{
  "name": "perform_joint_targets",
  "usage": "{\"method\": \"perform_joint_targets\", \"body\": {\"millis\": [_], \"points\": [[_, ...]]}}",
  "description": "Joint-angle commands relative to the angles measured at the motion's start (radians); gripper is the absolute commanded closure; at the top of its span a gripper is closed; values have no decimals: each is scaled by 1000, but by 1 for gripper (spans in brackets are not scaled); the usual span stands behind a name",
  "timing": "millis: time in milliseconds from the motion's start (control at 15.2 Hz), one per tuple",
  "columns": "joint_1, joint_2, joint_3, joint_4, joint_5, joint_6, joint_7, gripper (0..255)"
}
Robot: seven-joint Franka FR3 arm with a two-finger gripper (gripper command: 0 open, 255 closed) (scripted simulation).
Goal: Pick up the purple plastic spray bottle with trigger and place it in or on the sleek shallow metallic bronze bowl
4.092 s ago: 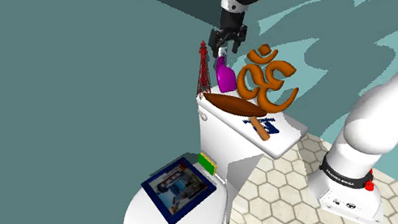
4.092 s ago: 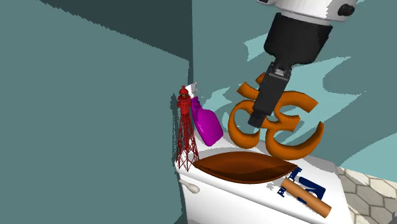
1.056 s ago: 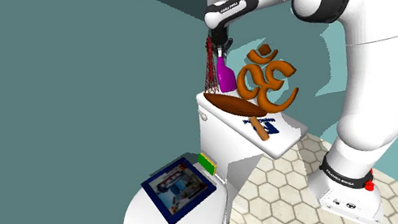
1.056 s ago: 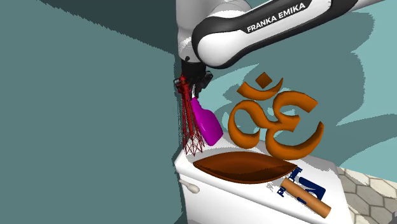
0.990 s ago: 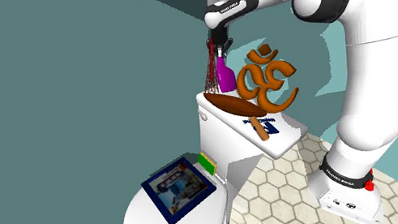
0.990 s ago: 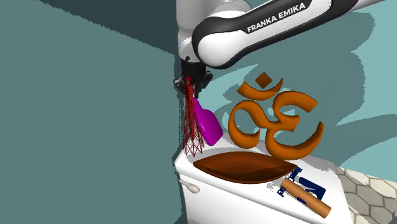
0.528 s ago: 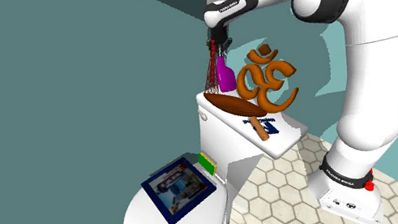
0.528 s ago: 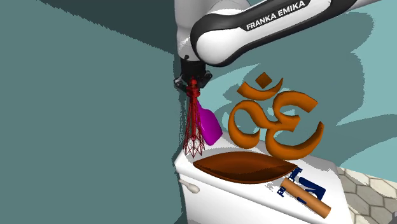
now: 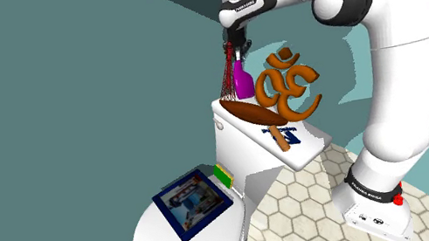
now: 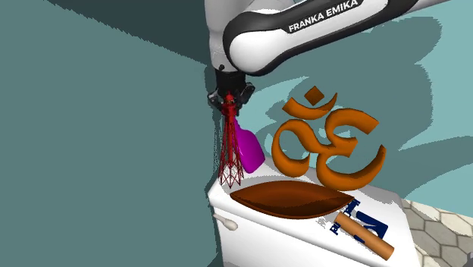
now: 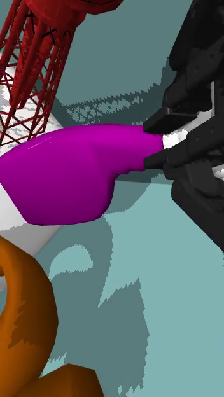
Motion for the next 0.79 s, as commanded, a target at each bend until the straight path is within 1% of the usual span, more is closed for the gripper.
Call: {"method": "perform_joint_targets", "body": {"millis": [0, 66, 132, 198, 462, 528, 726], "points": [[2, -134, -5, -286, -79, 333, -17, 0], [-5, -209, -27, -503, -198, 645, -5, 0], [-4, -140, -16, -312, -98, 200, -6, 0], [-4, -140, -16, -312, -98, 200, -7, 0], [-66, -38, 33, -101, 69, 137, -126, 0], [-73, -27, 39, -78, 83, 129, -135, 0], [-76, -5, 39, -84, 80, 158, -134, 0]]}}
